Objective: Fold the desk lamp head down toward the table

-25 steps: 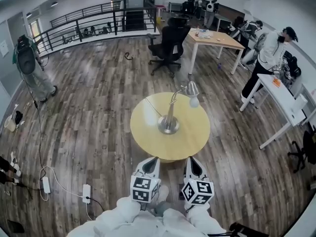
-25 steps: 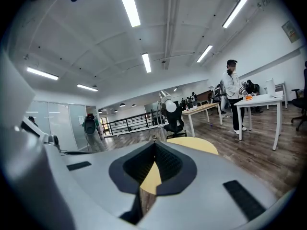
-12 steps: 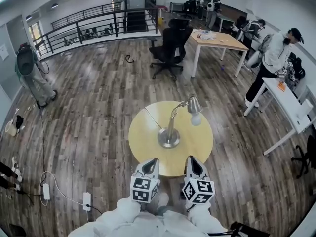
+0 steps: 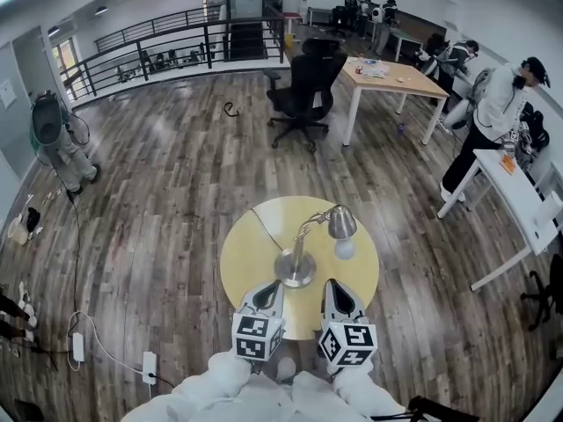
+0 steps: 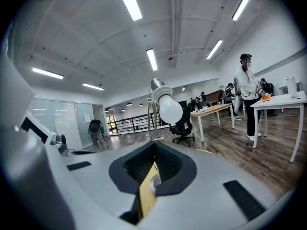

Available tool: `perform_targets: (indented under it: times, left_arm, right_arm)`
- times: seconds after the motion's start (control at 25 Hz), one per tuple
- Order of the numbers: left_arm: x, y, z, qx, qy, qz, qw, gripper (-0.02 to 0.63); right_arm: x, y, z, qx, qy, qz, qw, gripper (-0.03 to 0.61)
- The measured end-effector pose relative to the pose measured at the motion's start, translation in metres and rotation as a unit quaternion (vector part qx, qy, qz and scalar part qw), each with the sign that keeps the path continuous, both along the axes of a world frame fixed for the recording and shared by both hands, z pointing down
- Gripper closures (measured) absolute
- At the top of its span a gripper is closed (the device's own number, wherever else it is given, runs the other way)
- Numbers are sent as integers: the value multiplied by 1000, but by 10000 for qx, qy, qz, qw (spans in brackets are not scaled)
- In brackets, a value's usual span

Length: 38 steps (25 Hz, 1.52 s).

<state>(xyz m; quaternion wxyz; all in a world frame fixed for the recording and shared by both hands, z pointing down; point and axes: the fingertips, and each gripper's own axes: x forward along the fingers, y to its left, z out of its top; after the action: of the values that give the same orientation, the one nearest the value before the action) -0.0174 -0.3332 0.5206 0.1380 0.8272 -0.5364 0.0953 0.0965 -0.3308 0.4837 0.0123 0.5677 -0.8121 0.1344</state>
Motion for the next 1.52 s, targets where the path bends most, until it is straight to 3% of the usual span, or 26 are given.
perform_targets:
  times: [0.36, 0.6, 0.72, 0.8, 0.84, 0.92, 0.96, 1.08, 1.24, 1.4, 1.52]
  left_arm:
    - [5, -32, 26, -401, -157, 181, 9989, 615]
    - [-2, -59, 56, -435, -449, 202, 9978, 615]
    - [4, -76, 68, -226, -426, 616, 9969, 615]
    - [14, -93, 71, 51, -650, 1053, 9923, 615]
    - [17, -102, 71, 182, -782, 1170, 9899, 615]
    - [19, -116, 64, 341, -834, 1277, 9877, 511]
    - [19, -120, 61, 324, -791, 1361, 9870, 502]
    - [31, -129, 73, -74, -936, 1827, 9787, 447]
    - [46, -150, 95, -107, -1278, 1933, 9727, 443]
    - [51, -158, 92, -26, -1182, 1984, 9730, 489]
    - [52, -157, 93, -52, -1118, 2087, 9716, 489]
  right_arm:
    - [-4, -27, 19, -372, -36, -68, 9993, 565]
    - [-1, -29, 9, -368, -121, -140, 9992, 565]
    - [-10, -20, -25, -248, -508, -456, 9974, 565]
    - [-14, -15, -72, -23, -668, -802, 9945, 565]
    - [-13, -14, -98, 159, -606, -940, 9936, 565]
    - [-3, -18, -143, 572, -205, -1021, 9929, 563]
    - [5, -23, -158, 709, 69, -985, 9926, 555]
    - [24, -51, -170, 577, 705, -913, 9916, 447]
    - [18, -88, -152, 97, 1242, -1122, 9858, 417]
    - [3, -103, -140, -71, 1430, -1341, 9806, 417]
    - [-6, -104, -139, -187, 1526, -1532, 9762, 417]
